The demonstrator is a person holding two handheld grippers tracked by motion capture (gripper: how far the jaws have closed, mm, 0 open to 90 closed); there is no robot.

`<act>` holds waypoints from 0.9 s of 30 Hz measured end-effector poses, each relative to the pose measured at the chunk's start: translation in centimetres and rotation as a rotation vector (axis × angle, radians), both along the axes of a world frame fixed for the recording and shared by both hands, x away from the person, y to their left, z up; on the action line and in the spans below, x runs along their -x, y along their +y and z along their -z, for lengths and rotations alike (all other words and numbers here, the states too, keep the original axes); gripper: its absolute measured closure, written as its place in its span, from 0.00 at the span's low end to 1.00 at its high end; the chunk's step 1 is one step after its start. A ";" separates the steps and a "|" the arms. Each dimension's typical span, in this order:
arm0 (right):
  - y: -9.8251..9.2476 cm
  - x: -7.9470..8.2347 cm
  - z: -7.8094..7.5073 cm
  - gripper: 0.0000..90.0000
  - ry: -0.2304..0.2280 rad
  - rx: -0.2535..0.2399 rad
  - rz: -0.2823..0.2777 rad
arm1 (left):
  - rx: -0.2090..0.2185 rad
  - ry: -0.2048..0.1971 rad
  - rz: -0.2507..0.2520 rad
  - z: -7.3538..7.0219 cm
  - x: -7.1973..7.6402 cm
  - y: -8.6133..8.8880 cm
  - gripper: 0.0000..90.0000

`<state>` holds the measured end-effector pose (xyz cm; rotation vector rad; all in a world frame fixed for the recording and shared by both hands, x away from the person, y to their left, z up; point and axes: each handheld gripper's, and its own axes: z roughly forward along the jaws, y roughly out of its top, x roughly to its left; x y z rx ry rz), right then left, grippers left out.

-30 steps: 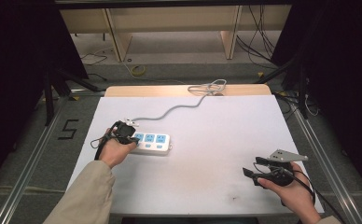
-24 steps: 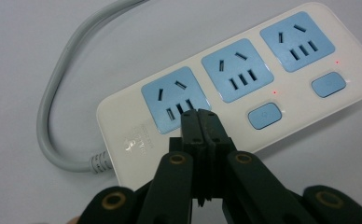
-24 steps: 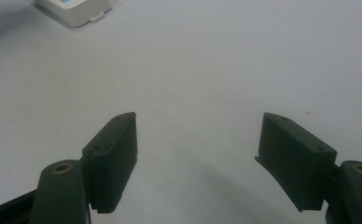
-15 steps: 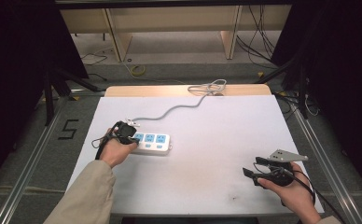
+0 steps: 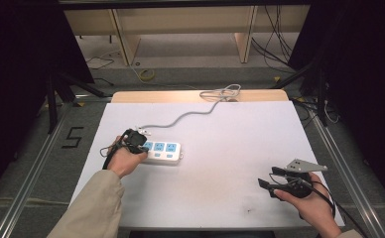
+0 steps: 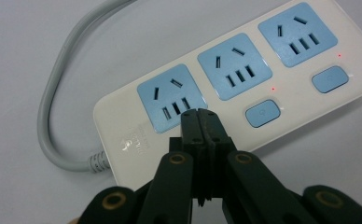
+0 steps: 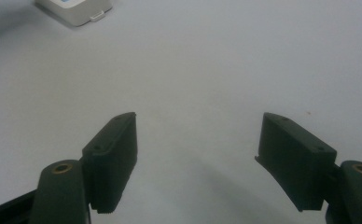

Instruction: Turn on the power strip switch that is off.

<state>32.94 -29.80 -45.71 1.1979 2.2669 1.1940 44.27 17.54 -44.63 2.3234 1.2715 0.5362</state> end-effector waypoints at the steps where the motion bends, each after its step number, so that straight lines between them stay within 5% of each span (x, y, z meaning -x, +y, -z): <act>1: 0.0 0.0 0.0 0.32 -0.001 -0.001 0.000 | -0.005 0.002 0.003 0.0 0.0 0.0 1.00; 27: 0.1 0.1 0.0 0.32 0.000 0.000 -0.003 | -0.021 0.024 -0.008 -0.1 -0.3 -0.3 1.00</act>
